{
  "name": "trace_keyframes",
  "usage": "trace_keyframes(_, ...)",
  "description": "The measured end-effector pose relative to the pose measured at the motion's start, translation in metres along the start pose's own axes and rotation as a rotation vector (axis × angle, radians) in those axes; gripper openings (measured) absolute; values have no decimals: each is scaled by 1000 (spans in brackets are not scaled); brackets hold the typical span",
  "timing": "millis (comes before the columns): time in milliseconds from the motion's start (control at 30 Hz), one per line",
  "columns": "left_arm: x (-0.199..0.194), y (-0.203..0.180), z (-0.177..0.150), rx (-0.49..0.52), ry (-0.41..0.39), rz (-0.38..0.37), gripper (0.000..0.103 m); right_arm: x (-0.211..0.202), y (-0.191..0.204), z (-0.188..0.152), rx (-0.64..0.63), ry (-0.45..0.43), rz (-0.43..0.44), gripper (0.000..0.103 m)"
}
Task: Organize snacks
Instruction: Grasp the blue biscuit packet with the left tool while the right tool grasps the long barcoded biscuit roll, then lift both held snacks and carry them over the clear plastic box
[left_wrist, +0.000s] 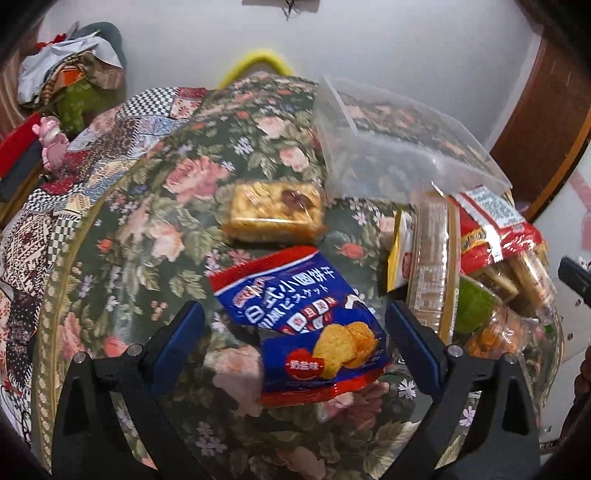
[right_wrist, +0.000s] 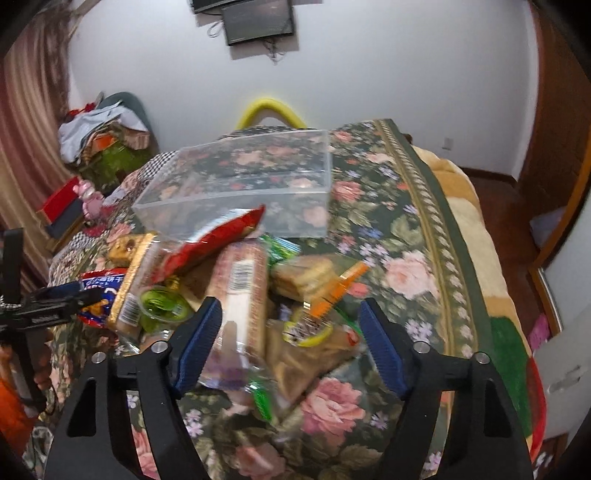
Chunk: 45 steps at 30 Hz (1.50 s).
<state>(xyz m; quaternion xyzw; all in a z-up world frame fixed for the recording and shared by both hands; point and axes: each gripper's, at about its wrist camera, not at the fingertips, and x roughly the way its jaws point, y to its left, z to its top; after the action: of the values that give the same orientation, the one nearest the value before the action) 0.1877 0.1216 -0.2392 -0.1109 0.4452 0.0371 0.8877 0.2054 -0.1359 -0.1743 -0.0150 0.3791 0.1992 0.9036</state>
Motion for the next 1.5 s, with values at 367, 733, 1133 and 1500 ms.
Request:
trace_keyframes(367, 25, -6, -10, 35, 48, -20, 80, 34, 22, 6, -8, 65, 82, 55)
trace_keyframes(733, 16, -6, -14, 65, 14, -16, 71, 55, 29, 2, -38, 101, 44, 43)
trace_keyframes(1133, -22, -5, -2, 70, -62, -11, 70, 35, 29, 7, -36, 42, 20, 41)
trace_keyframes(1500, -63, -15, 22, 78, -146, -18, 70, 0, 14, 19, 2, -45, -3, 41)
